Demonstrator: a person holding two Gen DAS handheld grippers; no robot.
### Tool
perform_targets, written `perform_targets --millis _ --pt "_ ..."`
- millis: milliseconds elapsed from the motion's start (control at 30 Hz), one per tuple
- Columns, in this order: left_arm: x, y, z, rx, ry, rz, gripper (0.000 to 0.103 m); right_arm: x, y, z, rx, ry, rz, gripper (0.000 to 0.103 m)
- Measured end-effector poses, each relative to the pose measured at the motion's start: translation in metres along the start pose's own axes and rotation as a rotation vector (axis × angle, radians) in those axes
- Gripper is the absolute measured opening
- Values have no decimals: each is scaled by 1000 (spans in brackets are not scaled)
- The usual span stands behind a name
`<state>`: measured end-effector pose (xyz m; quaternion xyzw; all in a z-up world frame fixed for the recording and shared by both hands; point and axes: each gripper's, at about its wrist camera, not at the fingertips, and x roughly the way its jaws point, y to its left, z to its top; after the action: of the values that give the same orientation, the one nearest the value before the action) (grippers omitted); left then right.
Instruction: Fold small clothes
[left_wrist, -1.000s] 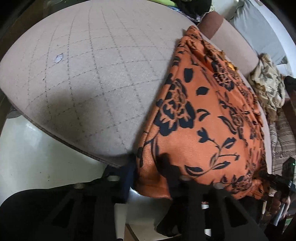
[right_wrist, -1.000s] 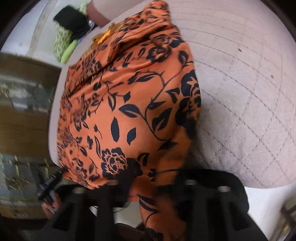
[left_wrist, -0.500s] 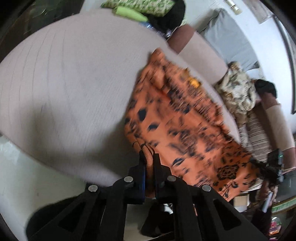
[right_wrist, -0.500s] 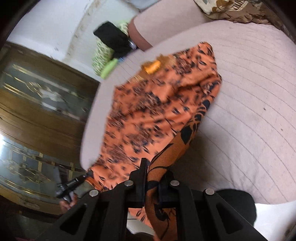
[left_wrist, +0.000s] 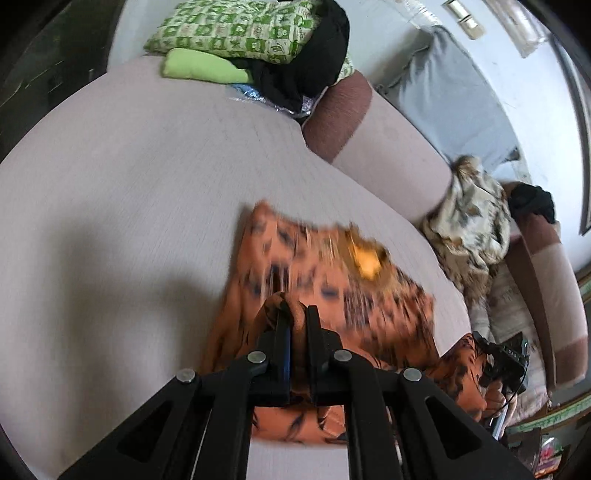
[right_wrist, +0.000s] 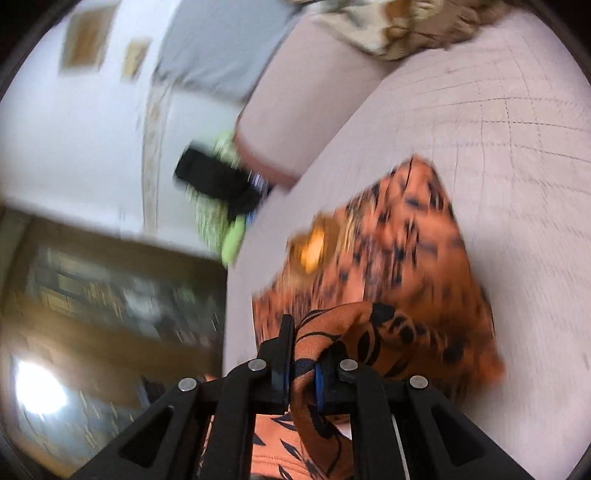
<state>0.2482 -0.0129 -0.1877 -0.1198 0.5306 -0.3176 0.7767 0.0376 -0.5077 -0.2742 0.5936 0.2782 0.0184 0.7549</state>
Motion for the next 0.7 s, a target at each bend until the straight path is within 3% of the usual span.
perform_targets --millis 67,167,233,267,333,467,533,567,600,633,700 --pt "34 2 34 -17 1 19 8 20 -23 35 100 -41 31 9" --pt "89 20 70 -92 23 85 8 49 -62 64 253 -65 -6 22" --pt "114 41 75 -199 29 68 8 62 -83 69 323 -53 9 63" --pt "116 48 72 -231 7 50 8 61 -91 69 336 -79 63 64" --pt "106 58 62 -269 -71 -17 8 53 -92 68 310 -116 85 64" --pt "64 67 38 -312 -242 -113 14 10 -74 60 172 -231 3 66" --pt "38 67 26 -333 -343 -104 42 -4 -51 50 95 -237 -63 66" --pt "28 65 20 -342 -392 -79 75 -6 -33 44 32 -214 -106 66" --pt "15 64 13 -350 -446 -62 94 -6 -18 35 -33 -190 -140 66" --pt "4 59 5 -348 -483 -75 94 2 2 22 -117 -156 -183 66" --pt "-3 52 -4 -344 -438 -79 94 33 44 -13 -300 -58 -255 66"
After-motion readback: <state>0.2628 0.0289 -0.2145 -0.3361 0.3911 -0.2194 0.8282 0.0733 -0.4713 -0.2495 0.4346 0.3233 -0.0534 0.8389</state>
